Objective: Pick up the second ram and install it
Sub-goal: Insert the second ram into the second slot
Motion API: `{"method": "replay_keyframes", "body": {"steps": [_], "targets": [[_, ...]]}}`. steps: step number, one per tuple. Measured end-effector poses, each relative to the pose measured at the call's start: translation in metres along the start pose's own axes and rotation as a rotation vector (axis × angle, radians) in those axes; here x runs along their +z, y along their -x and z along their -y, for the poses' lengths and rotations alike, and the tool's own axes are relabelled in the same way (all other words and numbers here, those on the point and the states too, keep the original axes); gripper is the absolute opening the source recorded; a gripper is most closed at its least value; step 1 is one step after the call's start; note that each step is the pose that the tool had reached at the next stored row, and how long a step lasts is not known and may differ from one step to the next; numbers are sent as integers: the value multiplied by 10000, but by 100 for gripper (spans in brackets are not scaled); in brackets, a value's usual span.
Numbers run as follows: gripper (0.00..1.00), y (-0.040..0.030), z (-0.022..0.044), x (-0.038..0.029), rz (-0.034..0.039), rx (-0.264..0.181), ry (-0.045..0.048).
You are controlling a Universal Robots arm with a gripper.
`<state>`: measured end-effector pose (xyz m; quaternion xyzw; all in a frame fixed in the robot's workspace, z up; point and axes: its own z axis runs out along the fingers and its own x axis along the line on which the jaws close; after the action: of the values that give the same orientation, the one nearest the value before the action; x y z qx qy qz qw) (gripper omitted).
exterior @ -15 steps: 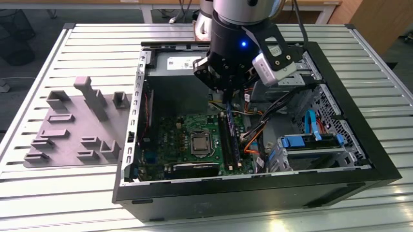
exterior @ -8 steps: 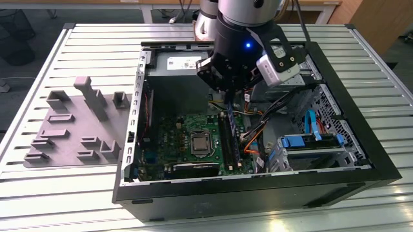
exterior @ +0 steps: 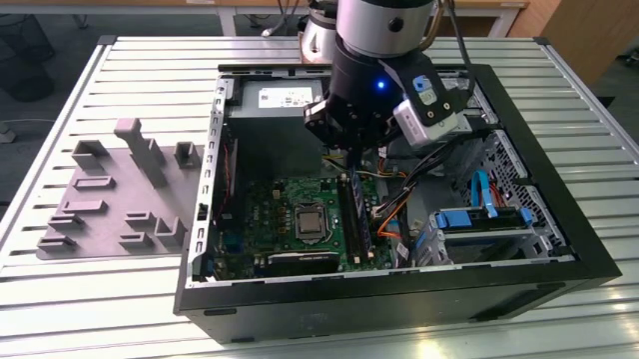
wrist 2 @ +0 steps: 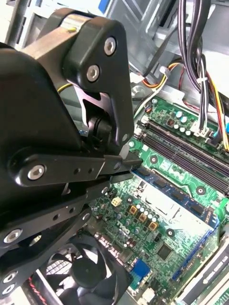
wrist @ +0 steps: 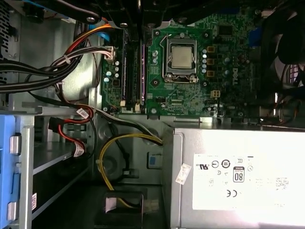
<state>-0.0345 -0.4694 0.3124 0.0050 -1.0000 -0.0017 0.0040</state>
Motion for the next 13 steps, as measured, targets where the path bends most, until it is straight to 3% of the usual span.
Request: {"method": "replay_keyframes", "body": {"steps": [13], "targets": [[14,56,4,235,1,197,2]]}}
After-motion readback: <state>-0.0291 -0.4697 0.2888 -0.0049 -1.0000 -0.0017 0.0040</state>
